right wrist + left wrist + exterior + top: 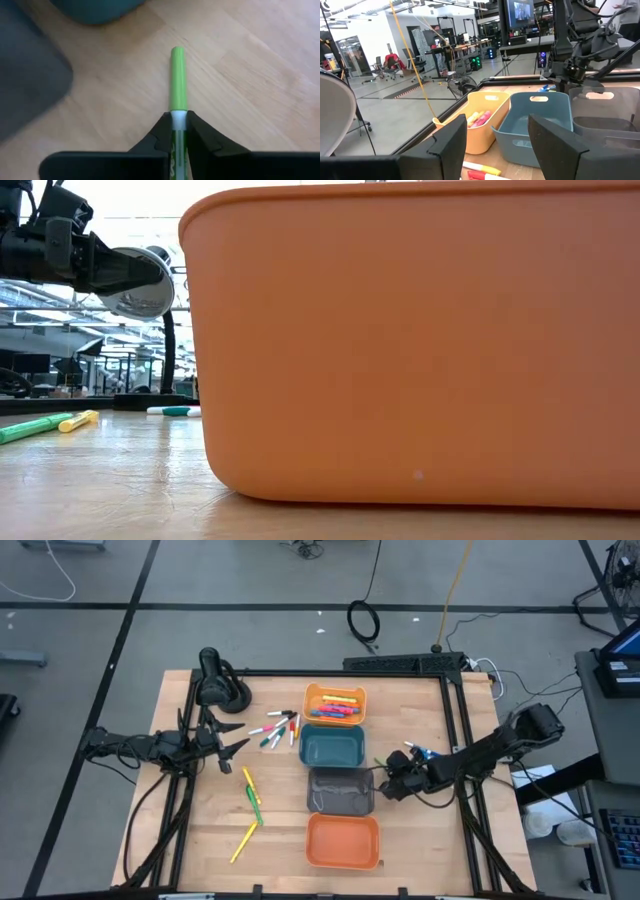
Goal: Pick & Place Markers
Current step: Put the left light green thin dry erase marker into the blue bin
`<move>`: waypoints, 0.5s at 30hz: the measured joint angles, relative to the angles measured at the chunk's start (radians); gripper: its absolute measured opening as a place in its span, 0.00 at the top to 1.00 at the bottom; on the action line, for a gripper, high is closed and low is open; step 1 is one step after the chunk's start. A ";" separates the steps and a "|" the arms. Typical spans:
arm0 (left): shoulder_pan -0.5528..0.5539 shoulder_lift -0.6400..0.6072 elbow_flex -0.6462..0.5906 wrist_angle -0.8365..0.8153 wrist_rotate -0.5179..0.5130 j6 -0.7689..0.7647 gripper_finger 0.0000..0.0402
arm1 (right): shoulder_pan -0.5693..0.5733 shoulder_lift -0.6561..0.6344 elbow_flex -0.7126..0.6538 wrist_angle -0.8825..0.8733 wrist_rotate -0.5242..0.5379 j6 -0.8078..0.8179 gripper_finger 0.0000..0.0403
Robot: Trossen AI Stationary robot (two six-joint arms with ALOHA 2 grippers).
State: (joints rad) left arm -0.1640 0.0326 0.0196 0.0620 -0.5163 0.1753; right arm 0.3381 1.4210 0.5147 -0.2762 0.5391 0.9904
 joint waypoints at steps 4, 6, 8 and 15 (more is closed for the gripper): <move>0.000 0.000 0.000 0.000 0.000 0.000 0.47 | -0.018 -0.099 -0.005 -0.059 0.012 -0.043 0.95; 0.000 0.000 0.000 0.000 0.000 0.000 0.47 | -0.033 -0.153 -0.004 -0.100 0.033 -0.045 0.95; 0.000 0.000 0.000 0.000 0.000 0.000 0.47 | -0.041 -0.196 -0.004 -0.137 0.058 -0.052 0.95; 0.000 0.000 0.000 0.000 0.000 0.000 0.47 | -0.082 -0.322 -0.003 -0.034 0.160 -0.266 0.95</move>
State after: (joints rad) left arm -0.1639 0.0325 0.0196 0.0620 -0.5163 0.1753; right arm 0.2564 1.0995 0.5117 -0.3103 0.6995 0.7239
